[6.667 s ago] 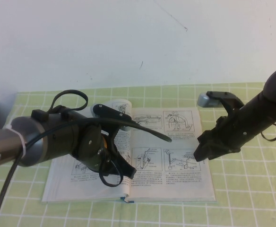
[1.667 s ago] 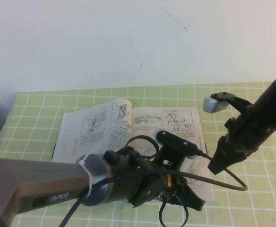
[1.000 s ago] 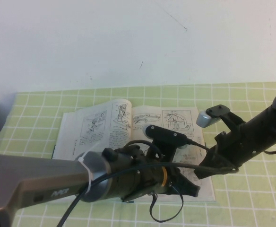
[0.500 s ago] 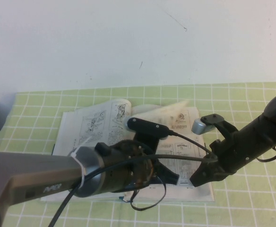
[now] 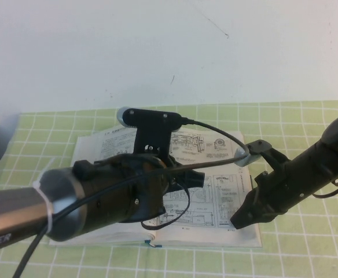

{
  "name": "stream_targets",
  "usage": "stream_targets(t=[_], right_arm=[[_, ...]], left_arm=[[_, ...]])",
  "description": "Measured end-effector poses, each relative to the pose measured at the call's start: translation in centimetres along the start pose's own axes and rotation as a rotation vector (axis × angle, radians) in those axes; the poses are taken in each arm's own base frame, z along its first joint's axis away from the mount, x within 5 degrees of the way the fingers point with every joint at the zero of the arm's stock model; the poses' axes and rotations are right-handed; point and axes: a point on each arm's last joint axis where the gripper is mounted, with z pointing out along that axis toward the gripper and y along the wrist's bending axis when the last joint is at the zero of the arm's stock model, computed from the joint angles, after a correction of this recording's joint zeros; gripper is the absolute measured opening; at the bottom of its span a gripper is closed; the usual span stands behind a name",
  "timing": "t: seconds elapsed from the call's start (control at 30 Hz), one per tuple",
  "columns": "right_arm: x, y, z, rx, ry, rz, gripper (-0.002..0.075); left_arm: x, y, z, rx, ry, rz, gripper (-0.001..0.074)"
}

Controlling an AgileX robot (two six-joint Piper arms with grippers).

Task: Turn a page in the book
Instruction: Open the closed book

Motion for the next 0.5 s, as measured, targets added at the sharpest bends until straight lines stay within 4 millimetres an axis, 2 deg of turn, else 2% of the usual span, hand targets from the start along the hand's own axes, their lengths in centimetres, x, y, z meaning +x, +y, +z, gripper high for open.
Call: stream_targets(t=[0.13,0.27,0.4,0.5], right_arm=[[-0.2,0.1,-0.4,0.017,-0.008,-0.024,0.0],[-0.8,0.3,-2.0,0.119,-0.048,-0.088,-0.0001],[-1.6,1.6,-6.0,0.211,-0.145,-0.146,-0.0001],[-2.0,3.7,-9.8,0.282,-0.21,-0.198,-0.0001]], left_arm=[[-0.6,0.7,-1.8,-0.021,0.012,0.026,-0.0002],[-1.7,1.8,-5.5,-0.006,0.011,0.055,-0.0002],[-2.6,2.6,-9.2,0.06,-0.004,0.065,-0.0002],[-2.9,3.2,-12.3,0.142,-0.014,0.082,-0.0002]])
